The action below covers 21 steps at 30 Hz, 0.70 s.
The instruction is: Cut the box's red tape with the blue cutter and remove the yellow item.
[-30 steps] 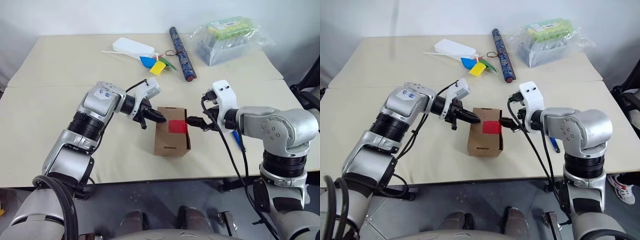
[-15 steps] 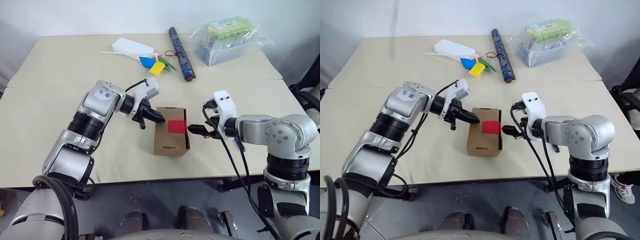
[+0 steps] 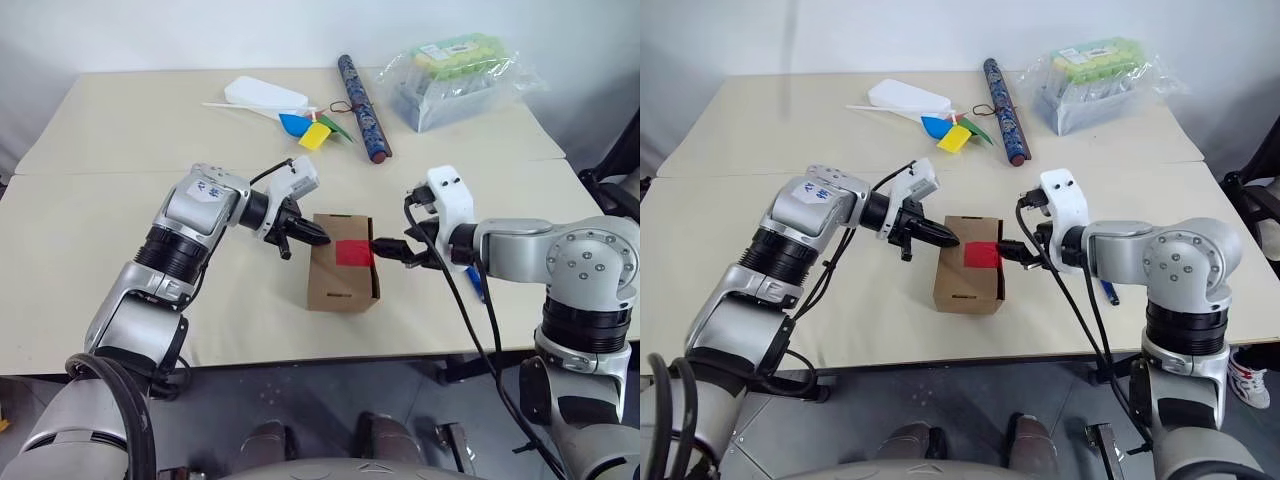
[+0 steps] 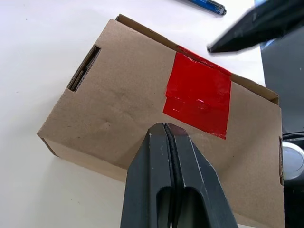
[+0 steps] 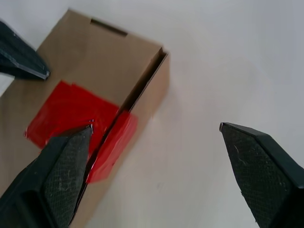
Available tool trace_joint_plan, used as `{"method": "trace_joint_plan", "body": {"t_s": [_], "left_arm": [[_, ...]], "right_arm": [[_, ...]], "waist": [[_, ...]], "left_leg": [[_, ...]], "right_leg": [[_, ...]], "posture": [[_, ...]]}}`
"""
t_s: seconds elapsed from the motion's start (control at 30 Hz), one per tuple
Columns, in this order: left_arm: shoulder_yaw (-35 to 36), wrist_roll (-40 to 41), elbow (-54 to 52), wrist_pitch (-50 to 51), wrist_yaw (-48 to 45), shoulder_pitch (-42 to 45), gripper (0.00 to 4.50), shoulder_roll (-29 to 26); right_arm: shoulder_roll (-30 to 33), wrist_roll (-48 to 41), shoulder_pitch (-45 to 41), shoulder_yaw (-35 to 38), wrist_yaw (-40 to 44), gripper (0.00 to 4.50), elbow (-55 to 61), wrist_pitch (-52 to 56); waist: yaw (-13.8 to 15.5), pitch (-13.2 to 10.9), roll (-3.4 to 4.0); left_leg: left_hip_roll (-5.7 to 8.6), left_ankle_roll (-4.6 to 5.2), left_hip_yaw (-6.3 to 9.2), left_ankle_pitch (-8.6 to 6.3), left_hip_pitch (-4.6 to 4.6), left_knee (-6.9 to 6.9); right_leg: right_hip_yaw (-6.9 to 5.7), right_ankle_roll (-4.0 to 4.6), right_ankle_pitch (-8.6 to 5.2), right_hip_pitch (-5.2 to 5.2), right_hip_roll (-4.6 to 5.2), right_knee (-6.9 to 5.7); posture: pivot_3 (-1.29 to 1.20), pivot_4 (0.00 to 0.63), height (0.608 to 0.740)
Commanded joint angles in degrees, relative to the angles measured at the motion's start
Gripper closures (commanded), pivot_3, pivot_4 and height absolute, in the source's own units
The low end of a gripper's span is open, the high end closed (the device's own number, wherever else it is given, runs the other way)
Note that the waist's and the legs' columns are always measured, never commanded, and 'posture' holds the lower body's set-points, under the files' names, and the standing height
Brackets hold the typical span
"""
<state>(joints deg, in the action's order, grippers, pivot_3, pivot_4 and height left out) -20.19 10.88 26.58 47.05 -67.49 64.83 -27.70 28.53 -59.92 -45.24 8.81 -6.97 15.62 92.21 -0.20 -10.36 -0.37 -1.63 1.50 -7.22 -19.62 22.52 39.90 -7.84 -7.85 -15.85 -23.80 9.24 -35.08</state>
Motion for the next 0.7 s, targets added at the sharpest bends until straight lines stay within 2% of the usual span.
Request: {"method": "trace_joint_plan", "body": {"t_s": [0.03,0.27,0.7], "left_arm": [[-0.04,-1.03,-1.50,0.51,0.84,-0.95,4.50,0.06],[0.20,-0.73,-2.93,0.95,1.41,-1.78,4.50,-0.05],[0.21,-0.73,-4.76,2.12,1.69,-2.74,4.50,-0.25]], "right_arm": [[0.33,-2.25,0.65,-0.33,-0.66,0.03,1.69,0.29],[1.62,-3.69,3.27,-1.47,-1.27,0.03,2.03,0.29],[7.83,-2.53,9.40,-2.87,0.03,0.03,2.09,0.29]], "waist": [[-0.01,0.00,0.00],[0.03,0.00,0.00],[0.22,0.06,-0.06]], "left_leg": [[0.00,0.00,0.00,0.00,0.00,0.00],[-0.01,0.00,0.00,0.00,-0.02,0.00],[-0.01,0.02,0.05,-0.01,-0.11,0.01]], "right_leg": [[0.00,0.00,0.00,0.00,0.00,0.00],[0.01,0.00,0.00,0.01,0.00,-0.01],[0.03,0.00,0.00,0.12,0.00,0.02]], "posture": [[0.00,0.150,0.740],[0.00,0.150,0.740],[0.00,0.150,0.740]]}}
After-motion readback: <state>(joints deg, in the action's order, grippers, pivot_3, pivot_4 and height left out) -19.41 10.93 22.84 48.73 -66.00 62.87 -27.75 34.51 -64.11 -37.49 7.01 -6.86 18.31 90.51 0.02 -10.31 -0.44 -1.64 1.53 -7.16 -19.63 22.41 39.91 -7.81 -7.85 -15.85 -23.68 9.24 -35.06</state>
